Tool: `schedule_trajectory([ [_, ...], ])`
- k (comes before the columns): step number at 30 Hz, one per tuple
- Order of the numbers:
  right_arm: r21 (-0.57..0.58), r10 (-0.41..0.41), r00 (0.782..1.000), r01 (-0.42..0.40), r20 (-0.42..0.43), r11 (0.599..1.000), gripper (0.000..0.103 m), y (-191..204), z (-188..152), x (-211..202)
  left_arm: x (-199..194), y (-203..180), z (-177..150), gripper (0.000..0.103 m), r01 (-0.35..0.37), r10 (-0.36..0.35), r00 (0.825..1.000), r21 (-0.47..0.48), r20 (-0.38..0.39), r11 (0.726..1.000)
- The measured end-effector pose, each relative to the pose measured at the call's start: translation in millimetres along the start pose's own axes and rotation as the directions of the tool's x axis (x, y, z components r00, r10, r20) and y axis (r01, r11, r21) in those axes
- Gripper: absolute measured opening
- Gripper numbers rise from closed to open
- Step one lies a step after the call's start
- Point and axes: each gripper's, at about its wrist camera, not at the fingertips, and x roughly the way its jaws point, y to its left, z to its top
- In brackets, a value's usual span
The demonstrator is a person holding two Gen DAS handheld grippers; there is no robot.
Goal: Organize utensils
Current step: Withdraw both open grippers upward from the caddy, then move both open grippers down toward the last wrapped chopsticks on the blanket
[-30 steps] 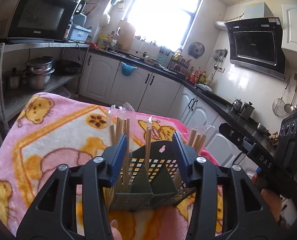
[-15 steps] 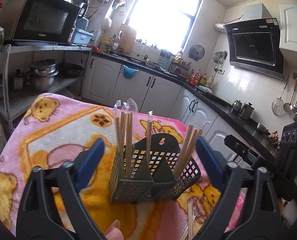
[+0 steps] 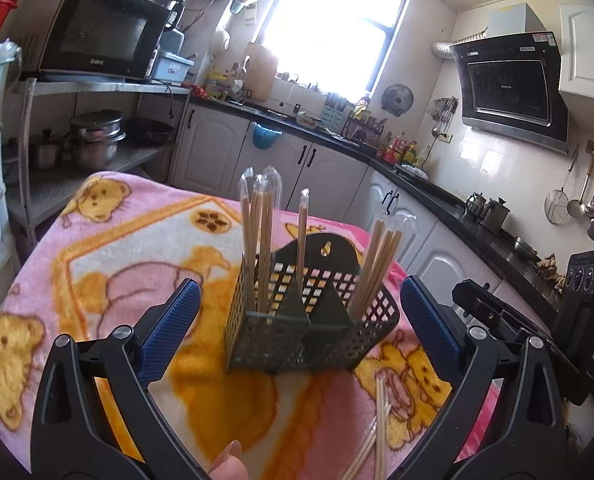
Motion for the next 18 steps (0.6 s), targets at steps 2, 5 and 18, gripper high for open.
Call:
schedule_trajectory([
  [2, -0.002, 0.001, 1.000, -0.001, -0.008, 1.000, 0.058, 1, -3, -1, -2, 0, -6, 0.092, -0.002, 0.002, 1.000, 0.000, -0.010, 1.000],
  [5, 0.000, 0.001, 1.000, -0.001, -0.026, 1.000, 0.058, 2, -8, -1, -5, 2, -13, 0.092, -0.003, 0.003, 1.000, -0.007, -0.024, 1.000],
  [18, -0.001, -0.012, 0.997, 0.012, -0.076, 1.000, 0.058, 1, -30, -8, -9, 6, -53, 0.092, -0.008, 0.009, 0.993, 0.010, -0.116, 1.000],
])
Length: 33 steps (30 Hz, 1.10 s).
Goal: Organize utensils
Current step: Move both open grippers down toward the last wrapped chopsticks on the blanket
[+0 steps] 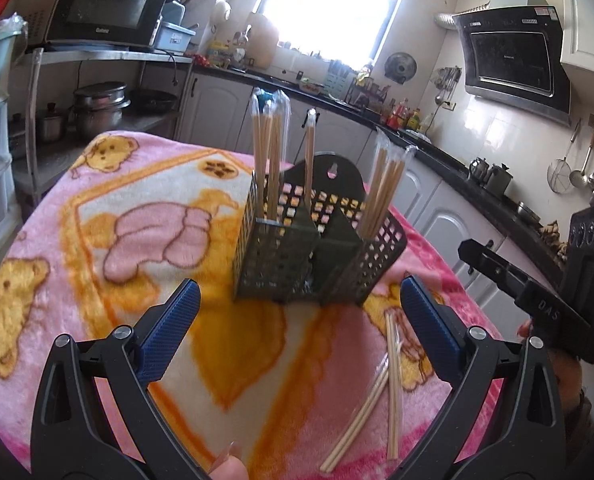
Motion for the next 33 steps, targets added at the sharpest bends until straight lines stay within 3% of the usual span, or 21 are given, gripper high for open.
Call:
schedule_trajectory([
  [13, 0.011, -0.008, 0.998, 0.009, -0.058, 1.000, 0.058, -6, -18, 1, 9, -7, -40, 0.092, 0.034, -0.030, 0.993, 0.036, -0.110, 0.999],
  [21, 0.026, -0.030, 0.993, 0.033, -0.116, 0.999, 0.058, -17, -32, 12, 15, -10, -73, 0.075, 0.072, -0.063, 0.976, 0.038, -0.206, 0.997],
  [30, 0.048, -0.063, 0.960, 0.079, -0.272, 0.996, 0.058, -41, -56, 54, 14, -8, -120, 0.065, 0.095, -0.095, 0.946, -0.017, -0.309, 0.995],
  [33, 0.073, -0.054, 0.947, 0.082, -0.317, 0.994, 0.058, -48, -62, 70, 10, -13, -126, 0.064, 0.093, -0.086, 0.949, 0.009, -0.303, 0.996],
])
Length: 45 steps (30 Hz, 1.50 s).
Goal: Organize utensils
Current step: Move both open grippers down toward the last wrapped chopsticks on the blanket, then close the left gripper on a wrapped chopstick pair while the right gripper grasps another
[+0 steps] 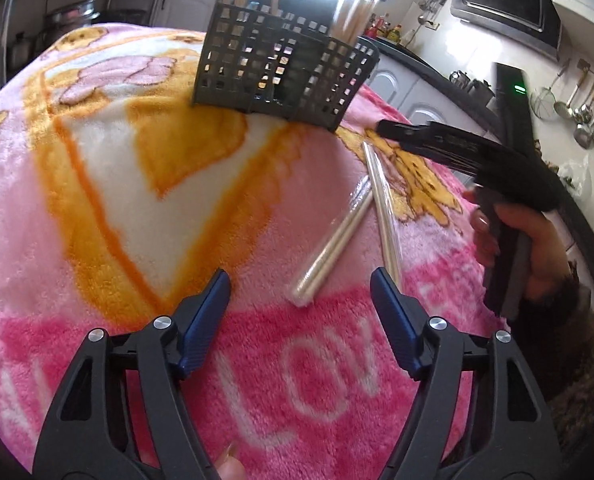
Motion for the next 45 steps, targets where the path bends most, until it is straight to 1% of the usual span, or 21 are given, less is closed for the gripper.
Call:
schedule_trajectory([
  [2, 0.010, 0.002, 1.000, -0.002, -0.029, 1.000, 0.058, -4, 1, 11, 0, -1, -2, 0.061, 0.001, -0.001, 1.000, 0.000, 0.001, 1.000],
  [4, 0.029, -0.005, 0.999, 0.006, -0.053, 1.000, 0.058, -7, 1, 19, 0, -2, -2, 0.048, -0.014, 0.014, 1.000, 0.012, 0.001, 1.000],
  [5, 0.040, 0.003, 0.998, 0.000, -0.063, 0.999, 0.058, -9, 2, 23, 0, -2, -3, 0.043, -0.023, 0.023, 1.000, 0.017, 0.003, 1.000],
  [6, 0.050, -0.002, 0.997, 0.006, -0.079, 0.999, 0.058, -11, 3, 28, 0, -1, -2, 0.033, -0.019, 0.019, 1.000, 0.014, 0.002, 1.000],
  [7, 0.057, 0.000, 0.996, 0.005, -0.086, 0.998, 0.058, -13, 4, 31, 1, -1, -2, 0.027, -0.013, 0.013, 1.000, 0.007, -0.002, 1.000],
  [9, 0.079, 0.008, 0.995, 0.000, -0.101, 0.997, 0.057, -16, 5, 38, 2, -3, -2, 0.023, -0.013, 0.013, 1.000, 0.015, -0.004, 1.000],
  [13, 0.096, 0.006, 0.995, 0.003, -0.097, 0.995, 0.052, -19, 9, 41, 4, -11, -5, 0.015, -0.035, 0.035, 0.999, 0.058, -0.007, 0.998],
  [15, 0.100, 0.003, 0.995, 0.006, -0.096, 0.995, 0.046, -20, 10, 41, 2, -12, -6, 0.011, -0.043, 0.044, 0.999, 0.066, -0.005, 0.997],
  [16, 0.101, 0.000, 0.995, 0.010, -0.096, 0.995, 0.044, -21, 10, 42, 2, -11, -6, 0.011, -0.041, 0.041, 0.999, 0.064, -0.005, 0.997],
  [17, 0.102, -0.002, 0.995, 0.012, -0.096, 0.995, 0.039, -21, 10, 42, 2, -11, -6, 0.010, -0.039, 0.039, 0.999, 0.061, -0.004, 0.997],
  [18, 0.100, -0.001, 0.995, 0.010, -0.096, 0.995, 0.032, -22, 10, 42, 1, -11, -6, 0.009, -0.041, 0.041, 0.999, 0.061, -0.002, 0.997],
  [21, 0.101, 0.014, 0.996, -0.005, -0.091, 0.995, 0.017, -23, 10, 40, -1, -11, -6, 0.008, -0.034, 0.034, 0.999, 0.053, 0.004, 0.998],
  [24, 0.092, 0.027, 0.997, -0.020, -0.076, 0.996, 0.007, -23, 12, 35, -6, -9, -2, 0.007, -0.026, 0.025, 0.999, 0.044, 0.023, 0.999],
  [29, 0.102, 0.053, 0.998, -0.050, -0.020, 0.994, 0.006, -24, 19, 16, -25, -7, 15, 0.005, -0.001, -0.002, 0.996, 0.030, 0.092, 1.000],
  [35, 0.054, 0.098, 0.994, -0.101, 0.055, 0.993, 0.006, -8, 32, -16, -47, -10, 41, 0.005, 0.022, -0.028, 0.984, 0.039, 0.176, 0.999],
  [38, 0.018, 0.128, 0.987, -0.130, 0.098, 0.991, 0.006, 3, 38, -34, -56, -14, 54, 0.004, 0.030, -0.040, 0.976, 0.049, 0.215, 0.998],
  [41, -0.012, 0.152, 0.979, -0.152, 0.135, 0.988, 0.006, 14, 45, -50, -62, -16, 65, 0.004, 0.049, -0.060, 0.970, 0.050, 0.236, 0.998],
  [45, -0.050, 0.178, 0.966, -0.172, 0.188, 0.984, 0.006, 27, 53, -72, -68, -22, 79, 0.003, 0.056, -0.073, 0.962, 0.074, 0.264, 0.996],
])
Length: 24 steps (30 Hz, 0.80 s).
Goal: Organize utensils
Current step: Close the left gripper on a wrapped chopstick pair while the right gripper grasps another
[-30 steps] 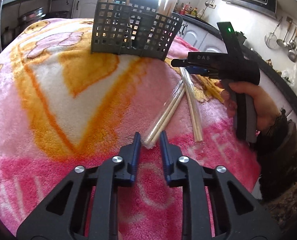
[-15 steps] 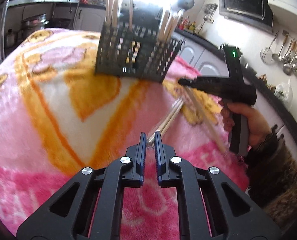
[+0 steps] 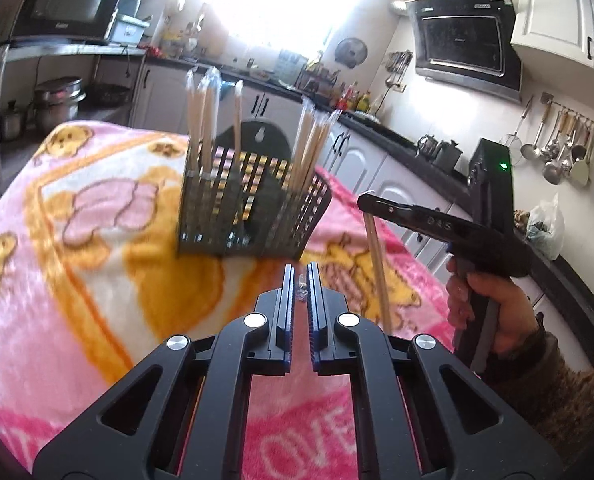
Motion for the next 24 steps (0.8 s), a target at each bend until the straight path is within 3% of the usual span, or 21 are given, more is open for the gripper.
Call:
schedule_trajectory([
  [12, -0.085, 0.018, 0.990, -0.006, 0.142, 0.996, 0.006, 29, 20, -43, -3, -17, 47, 0.003, 0.037, -0.042, 0.995, 0.059, 0.089, 0.998],
  [24, -0.106, 0.031, 0.973, -0.007, 0.230, 0.994, 0.006, 42, 34, -65, -11, -31, 85, 0.002, 0.052, -0.068, 0.984, 0.098, 0.167, 0.994],
])
